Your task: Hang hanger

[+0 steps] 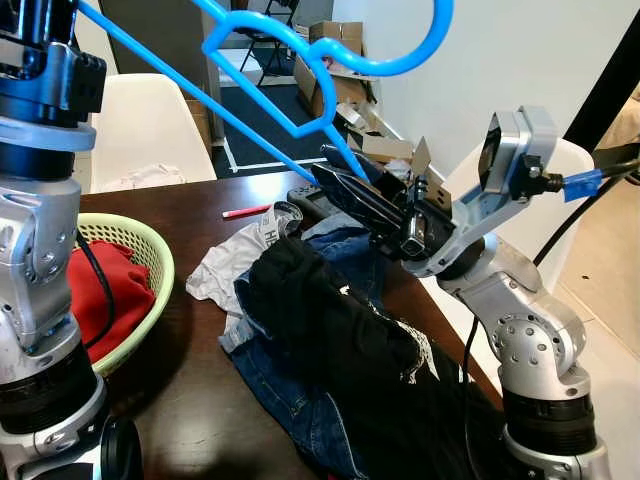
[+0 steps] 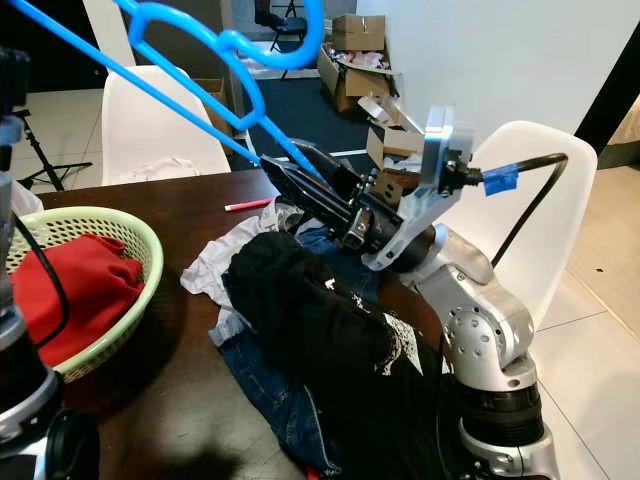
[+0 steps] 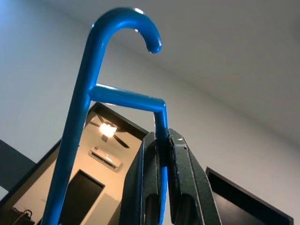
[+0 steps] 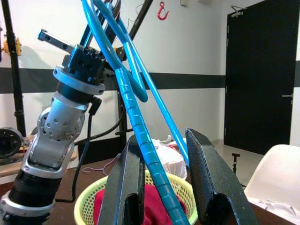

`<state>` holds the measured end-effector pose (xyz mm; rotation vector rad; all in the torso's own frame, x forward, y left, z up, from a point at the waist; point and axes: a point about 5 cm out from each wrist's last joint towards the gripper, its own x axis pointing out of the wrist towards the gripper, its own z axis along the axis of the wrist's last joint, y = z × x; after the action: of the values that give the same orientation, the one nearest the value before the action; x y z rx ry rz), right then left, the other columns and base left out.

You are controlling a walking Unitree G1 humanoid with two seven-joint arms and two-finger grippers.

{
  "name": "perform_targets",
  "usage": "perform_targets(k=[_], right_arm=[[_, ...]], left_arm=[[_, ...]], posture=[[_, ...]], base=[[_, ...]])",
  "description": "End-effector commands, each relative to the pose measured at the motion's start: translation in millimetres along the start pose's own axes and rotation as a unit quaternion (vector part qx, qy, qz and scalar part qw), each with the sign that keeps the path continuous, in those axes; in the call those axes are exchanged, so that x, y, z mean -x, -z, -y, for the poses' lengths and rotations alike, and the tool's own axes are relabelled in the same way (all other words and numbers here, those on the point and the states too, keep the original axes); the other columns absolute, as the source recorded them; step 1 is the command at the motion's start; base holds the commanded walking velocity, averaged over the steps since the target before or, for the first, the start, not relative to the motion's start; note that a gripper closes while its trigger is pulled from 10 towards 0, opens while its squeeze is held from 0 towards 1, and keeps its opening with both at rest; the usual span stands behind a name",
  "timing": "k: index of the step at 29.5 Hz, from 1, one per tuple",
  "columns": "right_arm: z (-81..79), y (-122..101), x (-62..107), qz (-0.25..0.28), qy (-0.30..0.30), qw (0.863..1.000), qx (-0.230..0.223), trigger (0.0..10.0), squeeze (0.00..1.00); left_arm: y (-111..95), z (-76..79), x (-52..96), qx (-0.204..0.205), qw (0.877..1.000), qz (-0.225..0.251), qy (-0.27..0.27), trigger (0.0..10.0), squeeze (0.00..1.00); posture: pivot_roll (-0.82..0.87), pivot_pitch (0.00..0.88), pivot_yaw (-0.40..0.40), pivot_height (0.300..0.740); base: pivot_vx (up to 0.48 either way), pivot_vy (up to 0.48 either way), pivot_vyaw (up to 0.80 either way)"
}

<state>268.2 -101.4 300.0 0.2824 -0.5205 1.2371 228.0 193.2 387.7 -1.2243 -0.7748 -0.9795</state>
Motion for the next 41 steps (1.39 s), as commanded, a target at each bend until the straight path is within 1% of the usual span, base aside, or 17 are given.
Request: perform_targets(k=[1,2,3,5,6,11,13,19,20,21,23,28,30,36,38,39,41], right_arm=[[-1.3,-1.8,0.4,0.001,-0.004,1.000,0.003,0.0,0.00],[-1.1,-1.9,0.7,0.000,-0.004,1.000,0.004,0.0,0.00],[-0.8,-1.8,0.9,0.000,-0.003,1.000,0.003,0.0,0.00],[-0.8,-1.8,0.9,0.000,-0.003,1.000,0.003,0.0,0.00],[-0.6,-1.6,1.2,-0.001,-0.002,1.000,0.003,0.0,0.00],[0.1,-0.5,3.9,-0.008,0.003,1.000,0.003,0.0,0.00],[12.0,4.6,17.7,-0.055,0.047,0.997,0.031,0.0,0.00],[20.2,6.6,29.3,-0.085,0.074,0.992,0.049,0.0,0.00],[35.2,3.3,58.2,-0.136,0.133,0.979,0.078,0.0,0.00],[35.2,3.3,58.2,-0.136,0.133,0.979,0.078,0.0,0.00],[42.9,-0.4,77.9,-0.168,0.175,0.966,0.093,0.0,0.00],[42.7,4.2,94.6,-0.216,0.204,0.950,0.093,0.0,0.00],[33.1,21.1,107.4,-0.292,0.208,0.930,0.075,0.0,0.00],[18.2,41.4,107.6,-0.337,0.194,0.920,0.041,0.0,0.00],[2.8,59.9,96.8,-0.348,0.169,0.922,0.006,0.0,0.00],[2.8,59.9,96.8,-0.348,0.169,0.922,0.006,0.0,0.00],[-2.3,69.4,91.7,-0.353,0.161,0.922,-0.008,0.0,0.00]], left_arm=[[0.9,-3.5,3.0,-0.015,1.000,-0.007,-0.015,0.0,0.00],[0.3,-5.4,4.7,-0.023,0.999,-0.011,-0.022,0.0,0.00],[-0.6,-8.3,6.8,-0.035,0.999,-0.016,-0.033,3.7,0.16],[-0.6,-8.3,6.8,-0.035,0.999,-0.016,-0.033,3.7,0.16],[-1.5,-11.2,8.8,-0.046,0.998,-0.022,-0.044,10.0,1.00],[-5.1,-16.9,16.9,-0.064,0.996,-0.033,-0.060,10.0,1.00],[-7.4,-30.4,37.4,-0.115,0.984,-0.081,-0.108,10.0,1.00],[-7.1,-34.0,49.3,-0.139,0.975,-0.119,-0.125,10.0,1.00],[-9.7,-35.3,72.4,-0.191,0.949,-0.188,-0.163,10.0,1.00],[-9.7,-35.3,72.4,-0.191,0.949,-0.188,-0.163,10.0,1.00],[-11.6,-31.5,85.2,-0.217,0.932,-0.228,-0.179,10.0,1.00],[-8.5,-21.1,88.9,-0.220,0.929,-0.245,-0.170,10.0,1.00],[10.7,-11.3,86.7,-0.198,0.933,-0.266,-0.139,10.0,1.00],[34.5,-13.2,89.1,-0.168,0.936,-0.279,-0.133,10.0,1.00],[63.8,-27.4,99.8,-0.177,0.914,-0.325,-0.166,10.0,1.00],[63.8,-27.4,99.8,-0.177,0.914,-0.325,-0.166,10.0,1.00],[83.5,-35.3,109.0,-0.192,0.893,-0.364,-0.183,10.0,1.00]], posture=[[0.09,0.050,-0.035,0.740],[0.09,0.050,-0.035,0.740],[0.09,0.050,-0.037,0.740],[0.09,0.050,-0.037,0.740],[0.09,0.051,-0.037,0.740],[0.09,0.052,-0.038,0.740],[0.09,0.051,-0.038,0.740],[0.09,0.054,-0.042,0.740],[0.09,0.061,-0.054,0.740],[0.09,0.061,-0.054,0.740],[0.09,0.063,-0.064,0.740],[0.09,0.064,-0.078,0.740],[0.09,0.064,-0.078,0.740],[0.07,0.053,-0.091,0.740],[0.07,0.049,-0.091,0.740],[0.07,0.049,-0.091,0.740],[0.07,0.049,-0.091,0.740]], base=[[0.000,0.000,0.00],[0.000,0.000,0.00],[0.000,0.000,0.00],[0.000,0.000,0.00],[0.000,0.000,0.00],[0.000,0.000,0.00],[0.000,0.000,0.00],[0.000,0.000,0.00],[0.000,0.000,0.00],[0.000,0.000,0.00],[0.000,0.000,0.00],[0.000,0.000,0.00],[0.000,0.000,0.00],[0.000,0.000,0.00],[0.000,0.000,0.00],[0.000,0.000,0.00],[0.000,0.000,0.00]])
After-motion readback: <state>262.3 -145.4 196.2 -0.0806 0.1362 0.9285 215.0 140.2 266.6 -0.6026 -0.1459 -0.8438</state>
